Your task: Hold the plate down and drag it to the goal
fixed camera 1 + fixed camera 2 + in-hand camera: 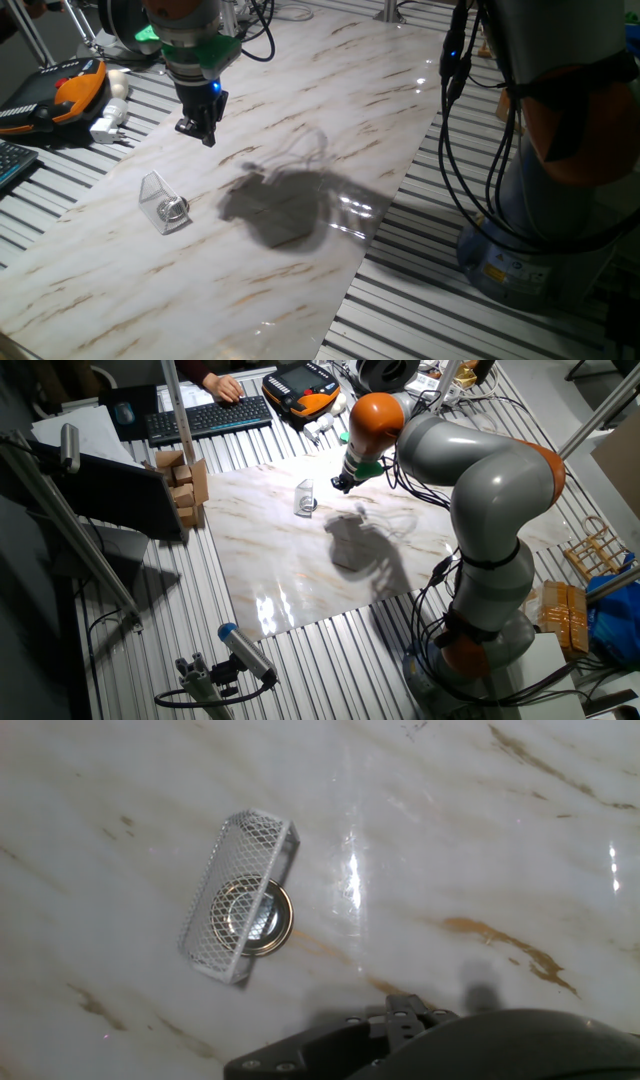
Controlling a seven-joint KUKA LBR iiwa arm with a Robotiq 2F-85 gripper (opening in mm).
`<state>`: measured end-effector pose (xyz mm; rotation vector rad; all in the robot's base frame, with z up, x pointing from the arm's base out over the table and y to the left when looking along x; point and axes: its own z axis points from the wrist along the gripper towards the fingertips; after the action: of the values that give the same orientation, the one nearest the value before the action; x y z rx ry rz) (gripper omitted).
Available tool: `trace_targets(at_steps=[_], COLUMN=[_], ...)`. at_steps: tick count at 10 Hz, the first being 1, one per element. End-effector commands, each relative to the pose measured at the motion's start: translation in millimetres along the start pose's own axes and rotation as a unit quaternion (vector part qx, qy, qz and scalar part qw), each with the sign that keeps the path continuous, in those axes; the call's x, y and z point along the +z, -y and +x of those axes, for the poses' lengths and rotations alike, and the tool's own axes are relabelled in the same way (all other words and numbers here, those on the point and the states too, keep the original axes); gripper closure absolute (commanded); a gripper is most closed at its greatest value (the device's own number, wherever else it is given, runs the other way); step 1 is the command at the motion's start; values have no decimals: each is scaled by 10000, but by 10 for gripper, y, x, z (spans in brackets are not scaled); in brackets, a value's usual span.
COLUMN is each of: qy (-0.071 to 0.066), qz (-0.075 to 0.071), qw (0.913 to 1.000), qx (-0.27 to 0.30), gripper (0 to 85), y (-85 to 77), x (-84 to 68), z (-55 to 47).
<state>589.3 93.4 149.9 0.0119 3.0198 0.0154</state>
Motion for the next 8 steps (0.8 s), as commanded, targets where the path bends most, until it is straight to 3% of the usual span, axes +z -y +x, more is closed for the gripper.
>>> trace_targets(at_steps=[1, 8], qy=[-1, -1], qz=[1, -29], qw=[10000, 10000], qx=[-1, 2], gripper=[850, 850], y=[0, 6], x=[0, 34], z=[1, -5])
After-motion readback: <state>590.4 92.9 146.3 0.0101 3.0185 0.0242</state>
